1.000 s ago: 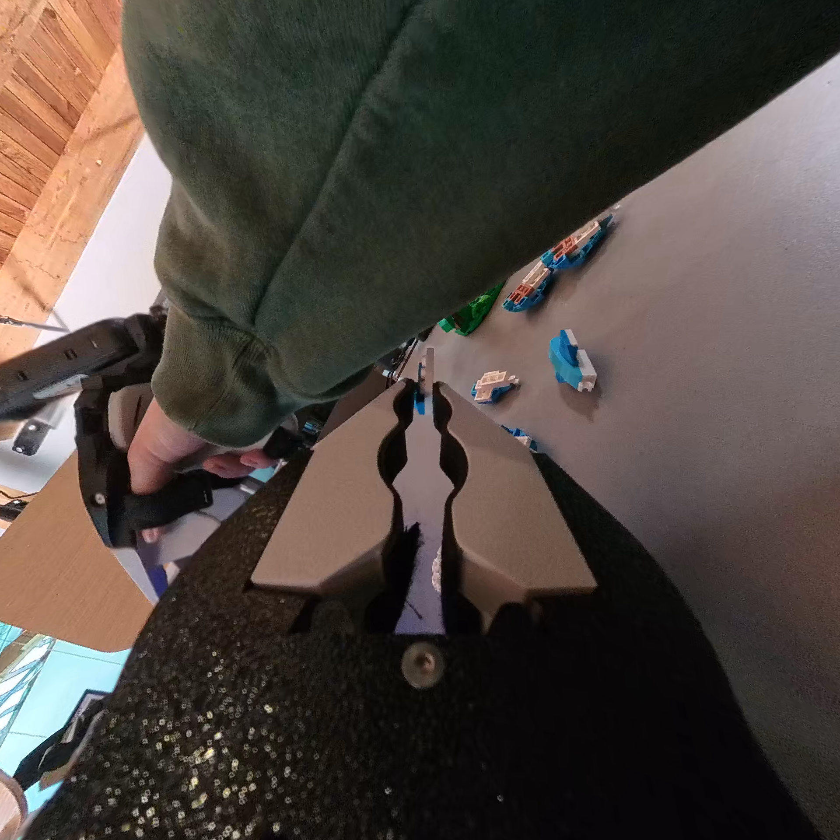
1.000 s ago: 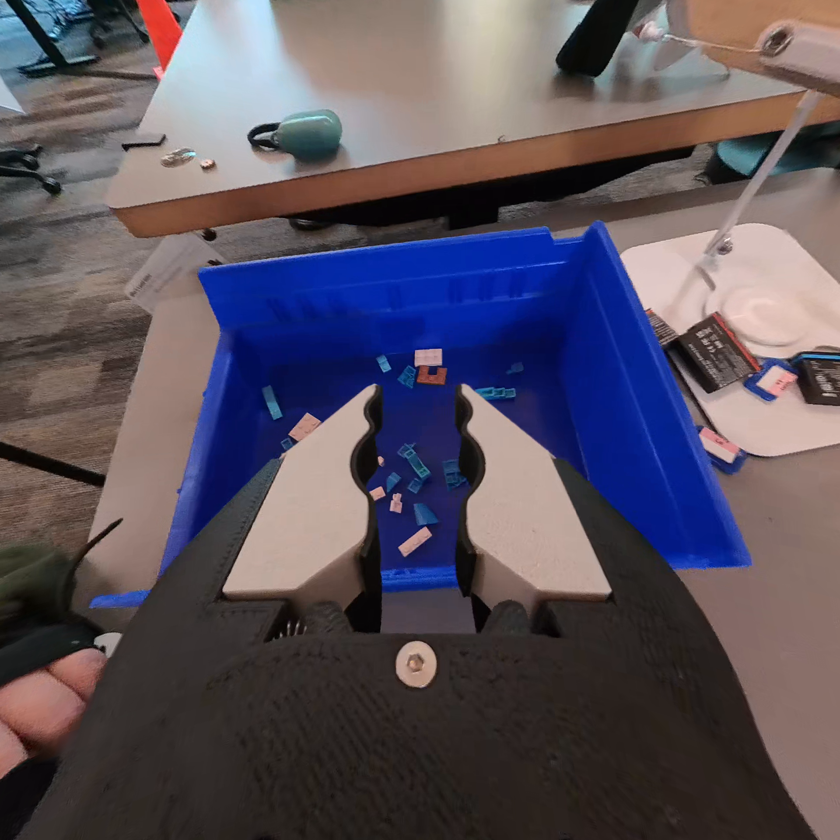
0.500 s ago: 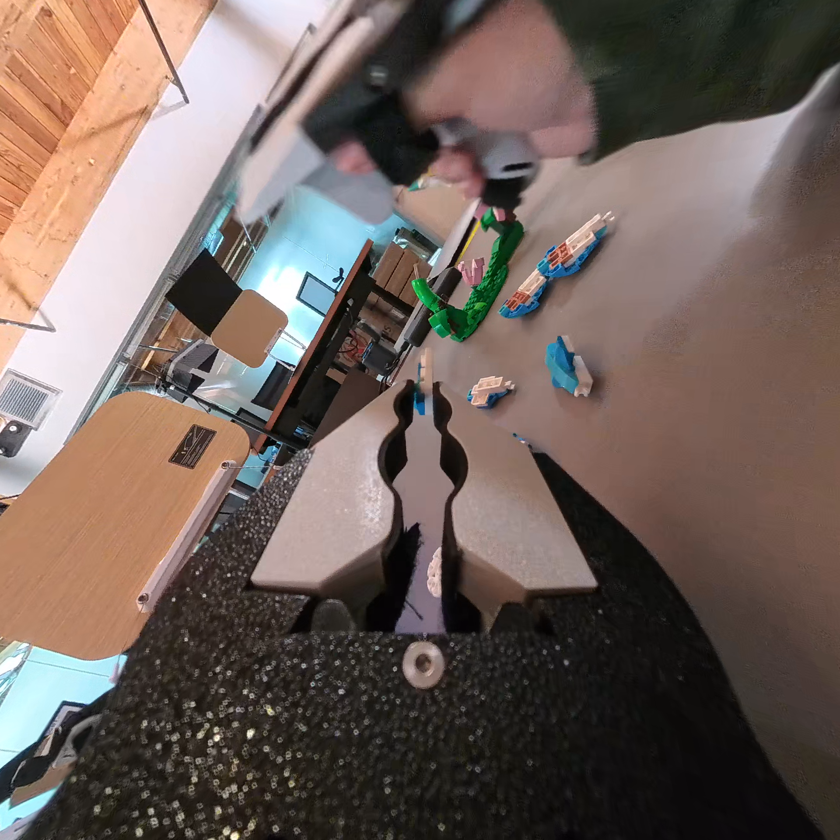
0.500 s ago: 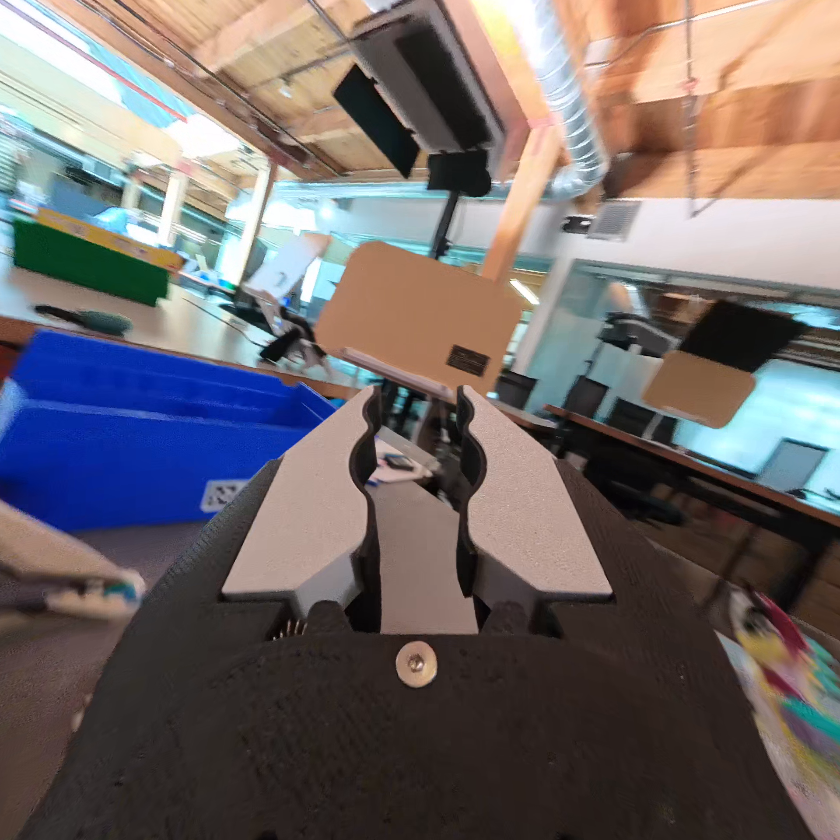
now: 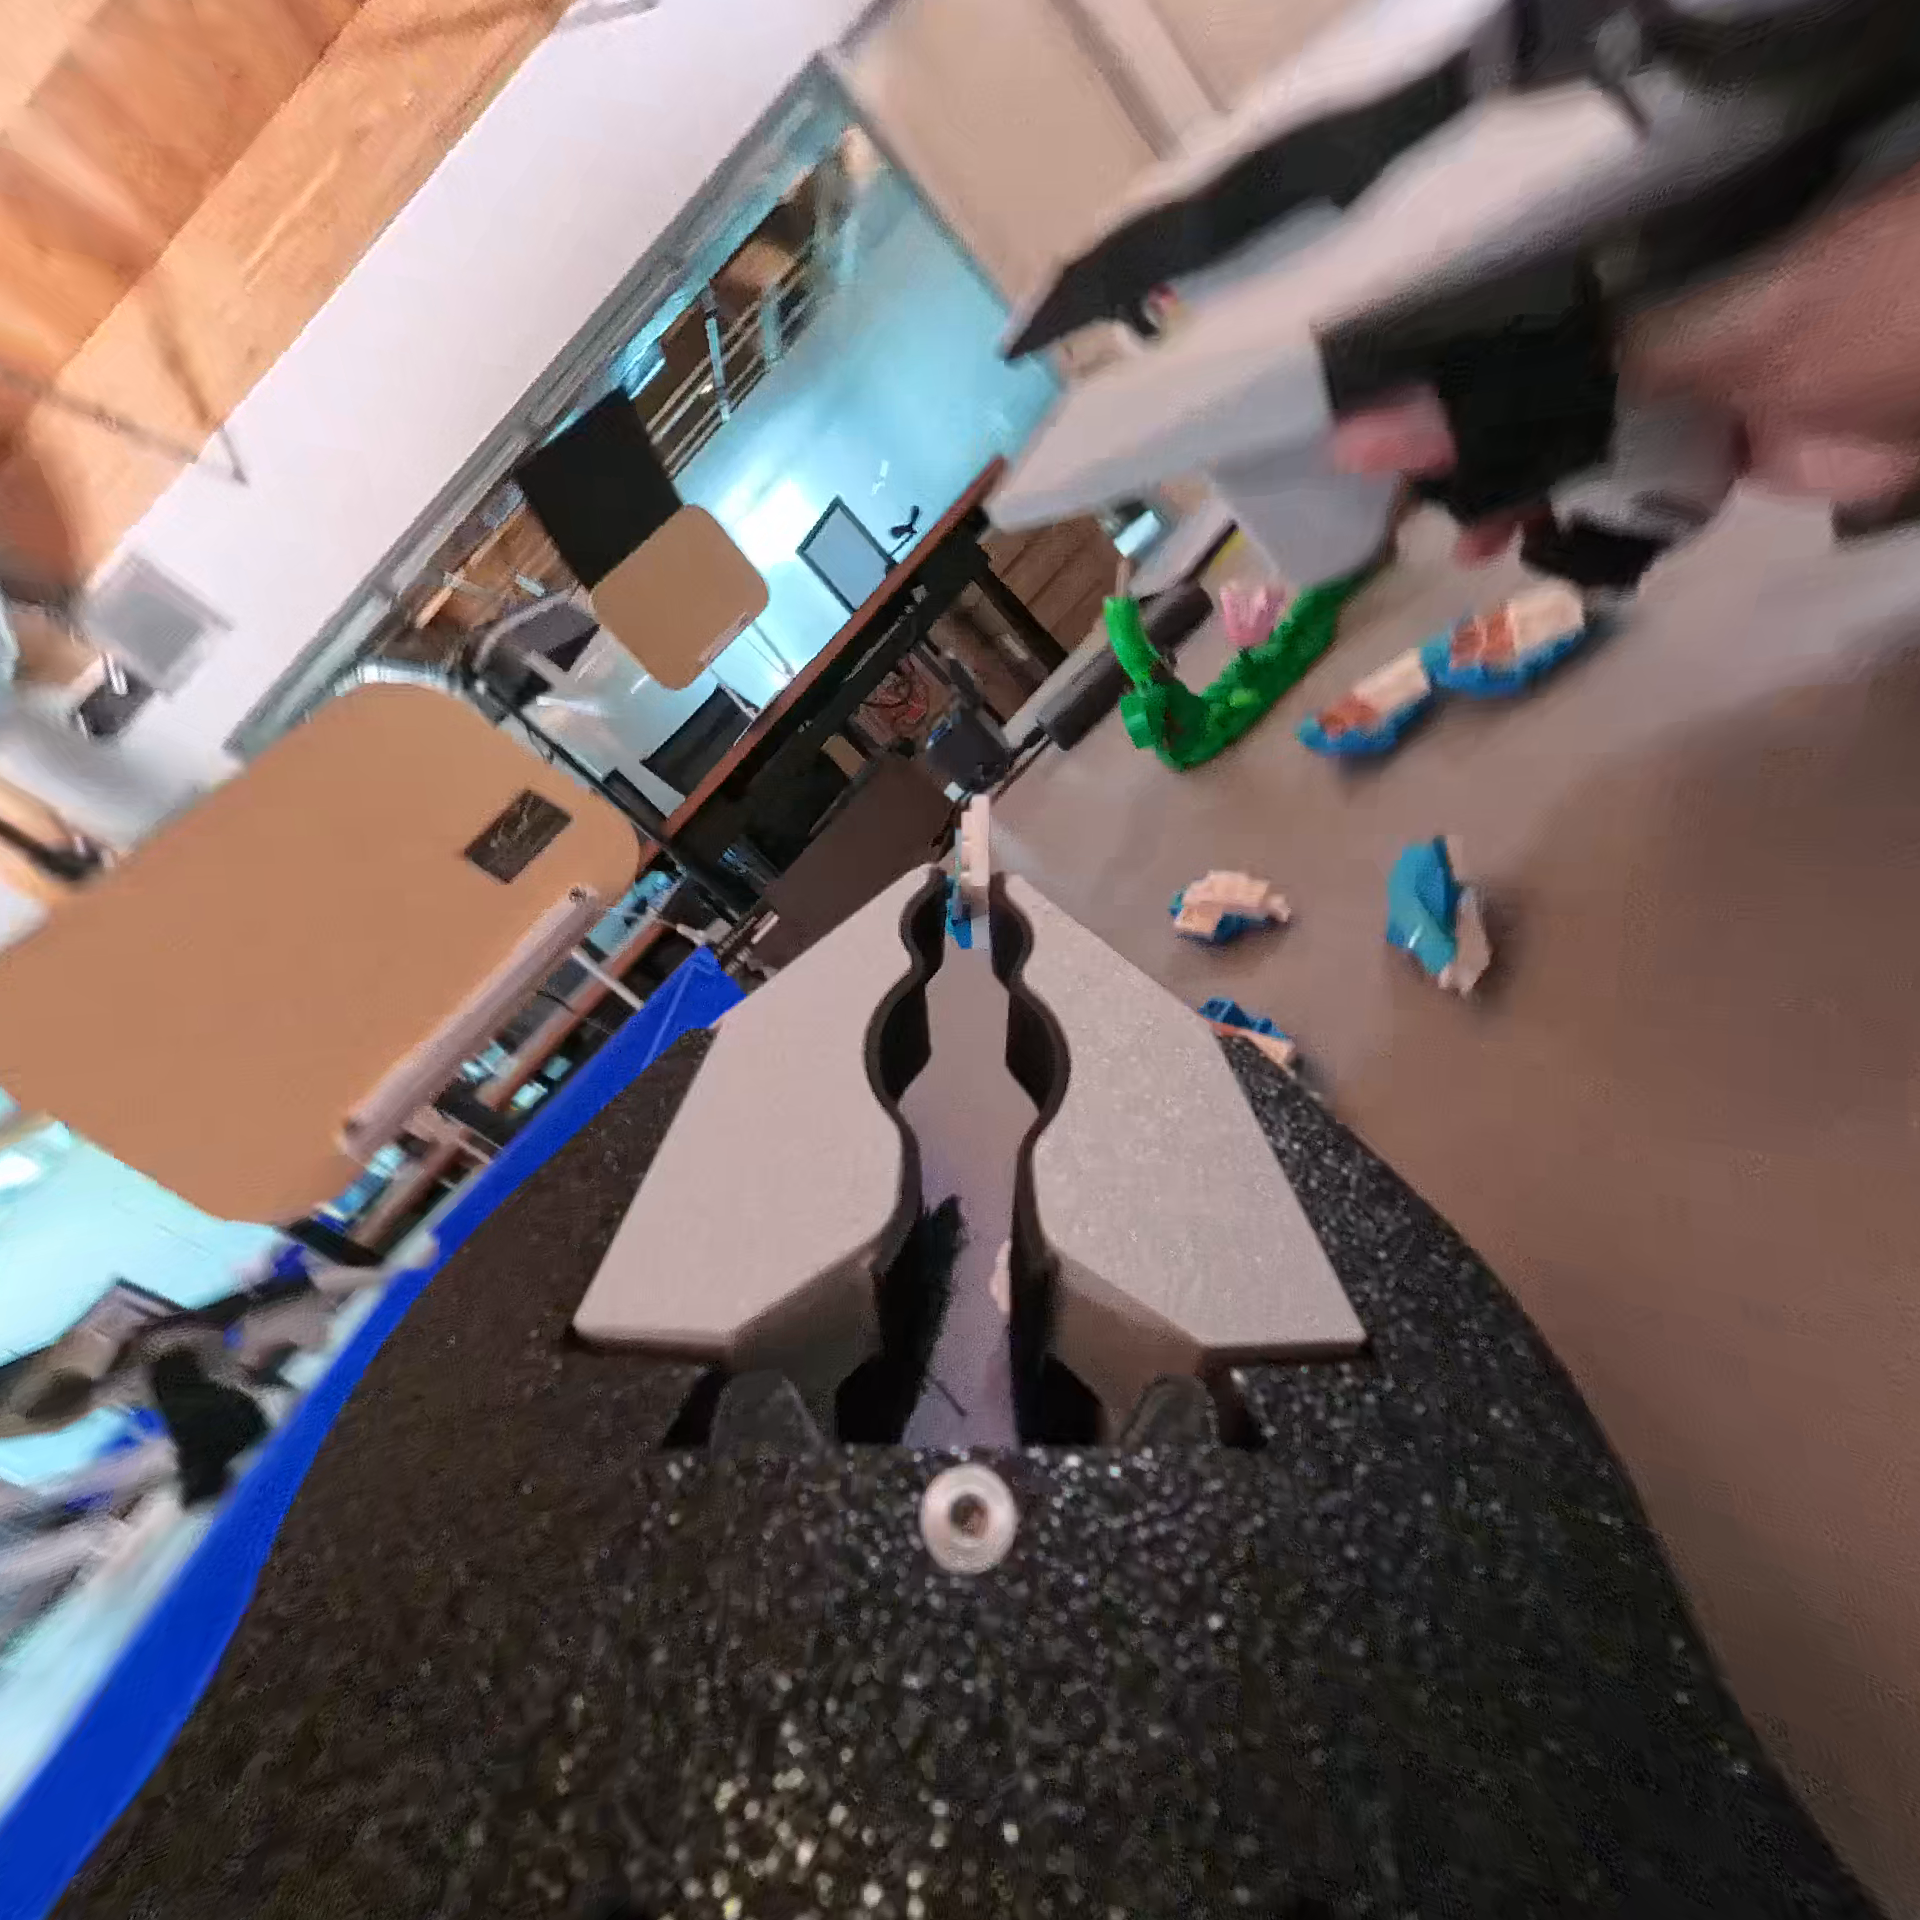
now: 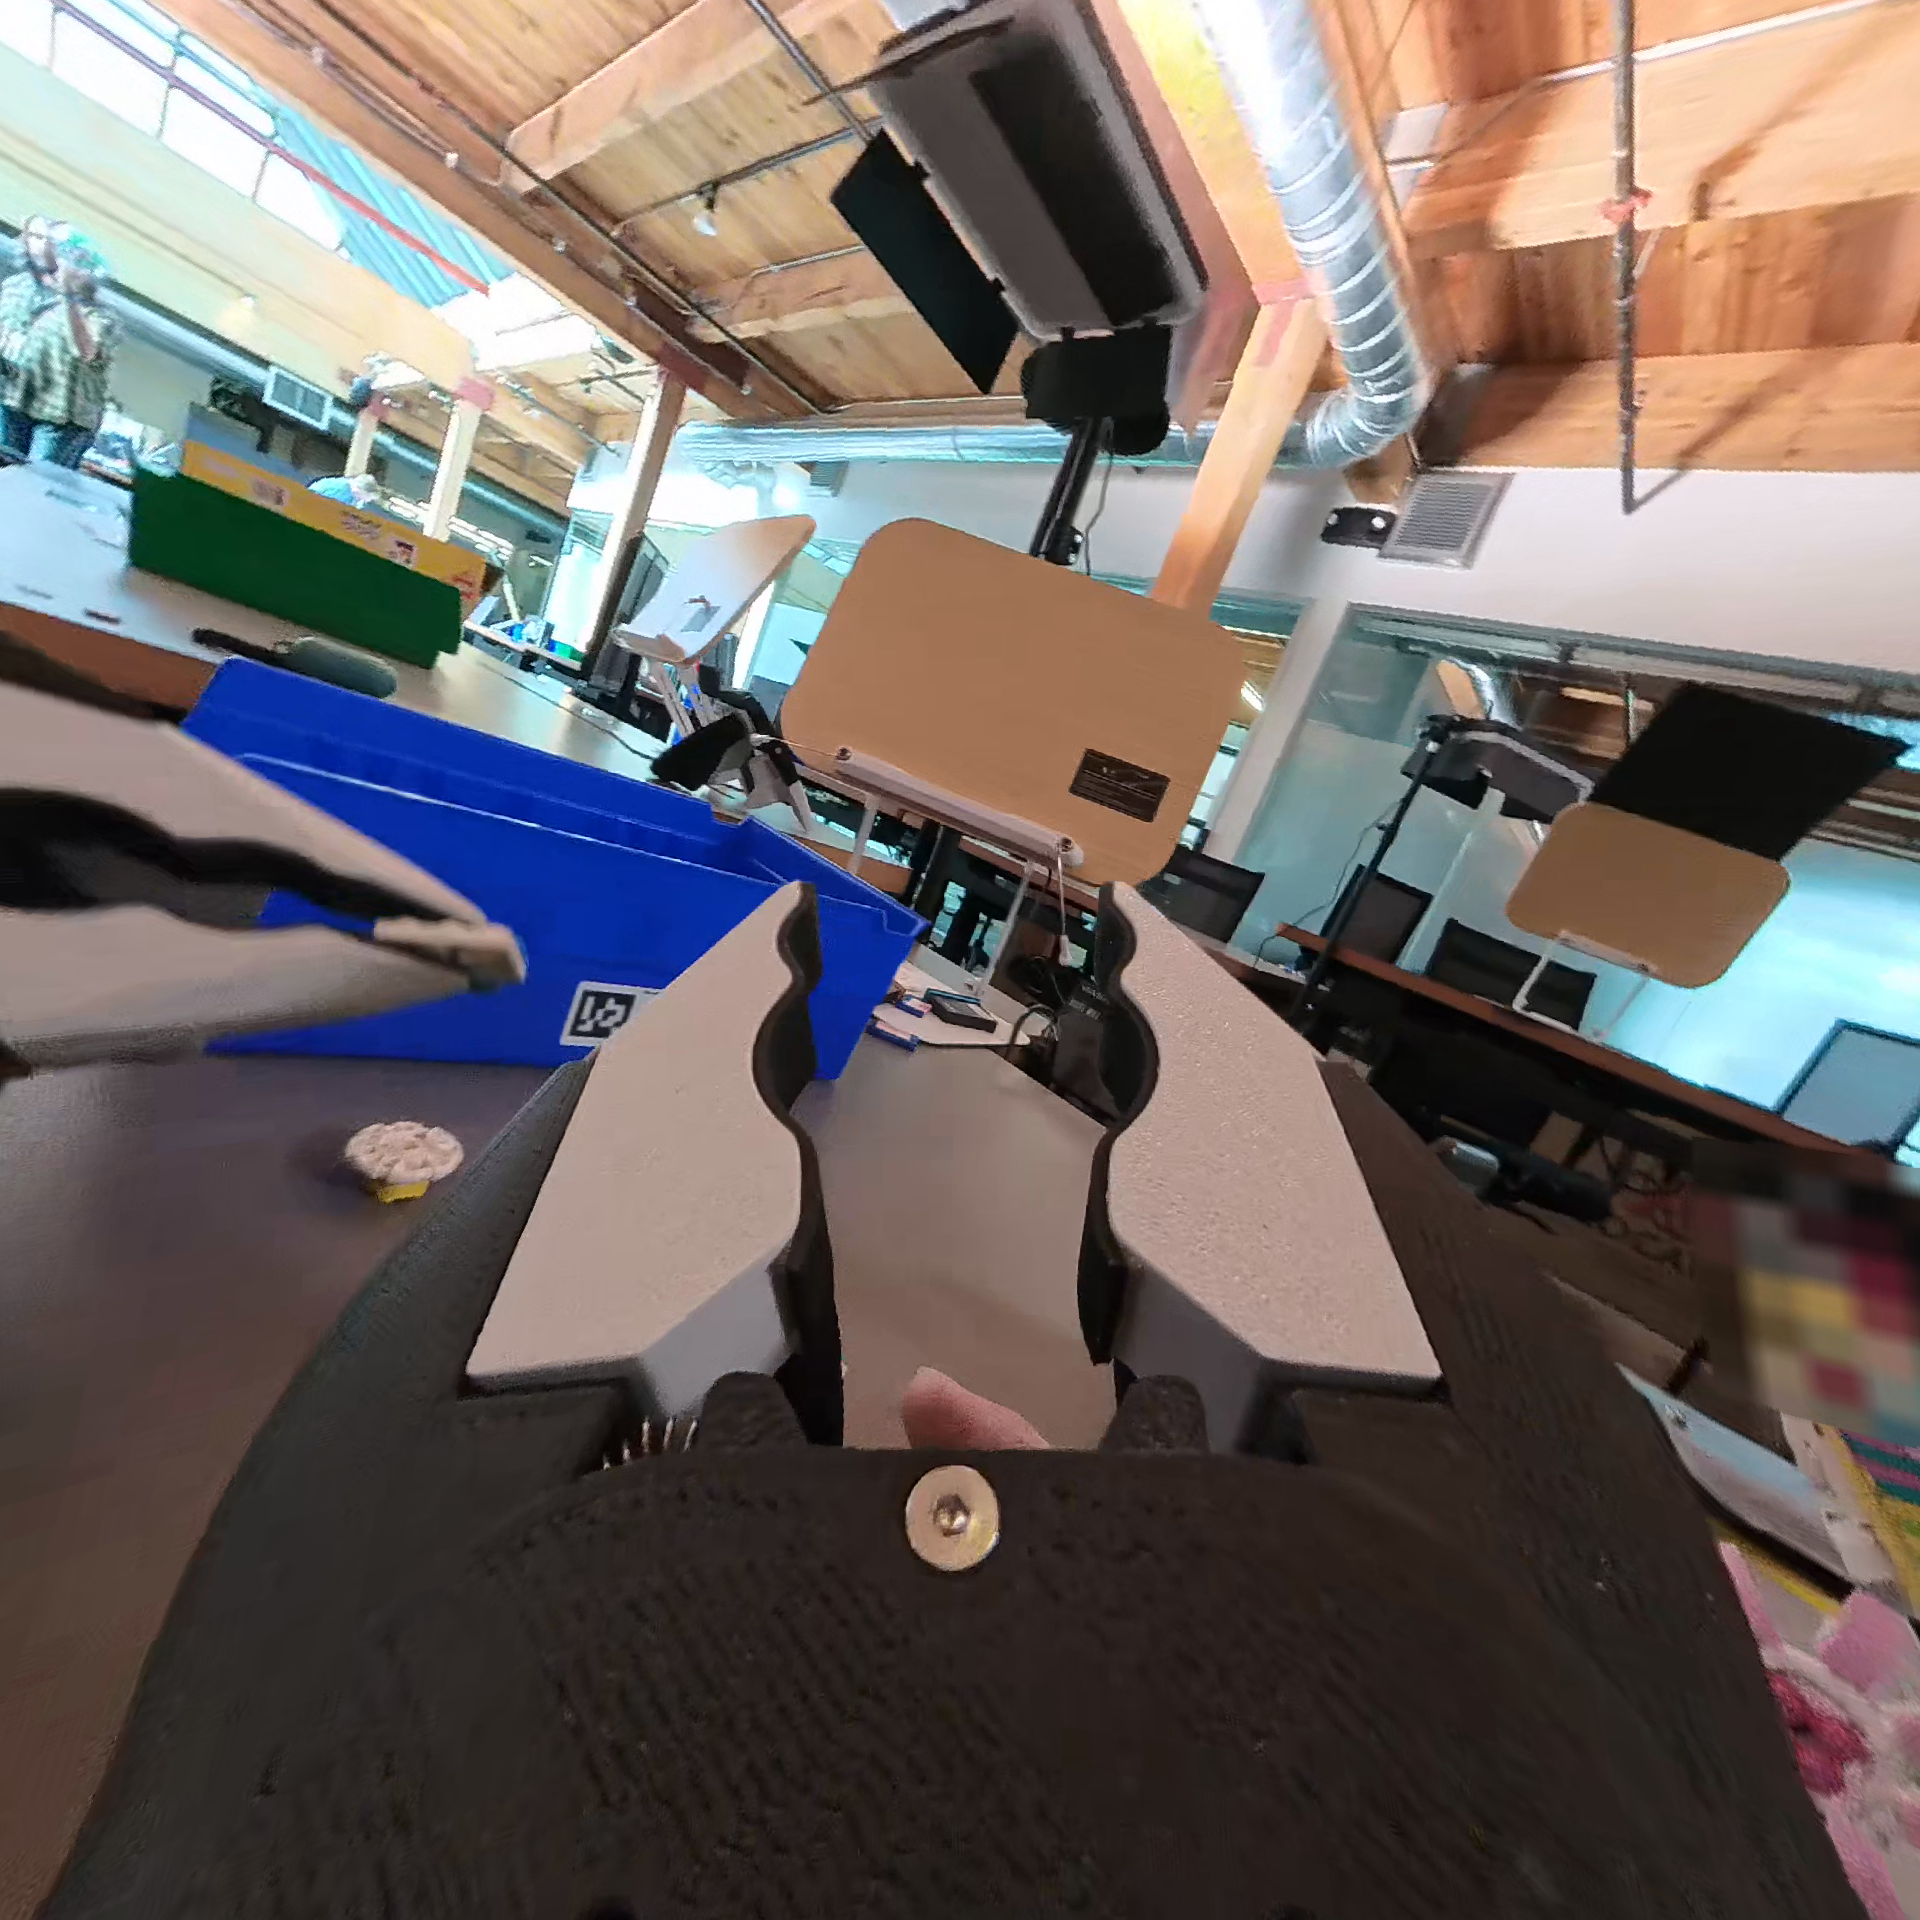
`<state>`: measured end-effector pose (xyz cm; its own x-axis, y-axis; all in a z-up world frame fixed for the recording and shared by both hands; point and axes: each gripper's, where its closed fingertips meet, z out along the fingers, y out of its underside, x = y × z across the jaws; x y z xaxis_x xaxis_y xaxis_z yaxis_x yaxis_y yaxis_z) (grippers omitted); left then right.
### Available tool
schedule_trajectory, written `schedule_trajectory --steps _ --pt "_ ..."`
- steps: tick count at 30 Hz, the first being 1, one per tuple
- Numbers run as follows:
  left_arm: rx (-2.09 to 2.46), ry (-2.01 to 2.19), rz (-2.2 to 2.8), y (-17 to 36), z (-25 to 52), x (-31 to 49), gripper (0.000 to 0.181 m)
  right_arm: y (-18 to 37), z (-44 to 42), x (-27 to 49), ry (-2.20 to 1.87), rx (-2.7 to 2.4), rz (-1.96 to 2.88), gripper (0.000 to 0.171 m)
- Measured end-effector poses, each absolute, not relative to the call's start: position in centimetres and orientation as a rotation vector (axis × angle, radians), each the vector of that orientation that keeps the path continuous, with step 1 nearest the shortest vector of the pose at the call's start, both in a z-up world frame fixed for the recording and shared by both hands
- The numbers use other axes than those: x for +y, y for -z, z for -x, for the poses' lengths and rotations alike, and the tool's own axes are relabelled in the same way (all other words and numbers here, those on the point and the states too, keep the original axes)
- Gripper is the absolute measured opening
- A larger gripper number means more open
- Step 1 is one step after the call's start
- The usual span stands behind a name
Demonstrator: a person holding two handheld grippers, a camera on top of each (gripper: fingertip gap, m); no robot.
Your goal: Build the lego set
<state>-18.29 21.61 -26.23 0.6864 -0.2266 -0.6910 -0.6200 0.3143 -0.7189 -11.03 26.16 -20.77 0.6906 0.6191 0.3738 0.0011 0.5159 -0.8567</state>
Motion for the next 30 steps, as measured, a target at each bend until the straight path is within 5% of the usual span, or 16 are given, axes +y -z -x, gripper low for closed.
schedule_trajectory --steps 17,30 --pt "0.528 0.25 1.23 24.0 18.4 19.6 0.004 23.0 14.2 24.9 -0.213 -0.963 0.928 0.035" --pt "0.383 1.309 0.983 20.6 19.6 17.2 0.003 22.9 17.0 18.1 -0.518 -1.145 0.703 0.032"
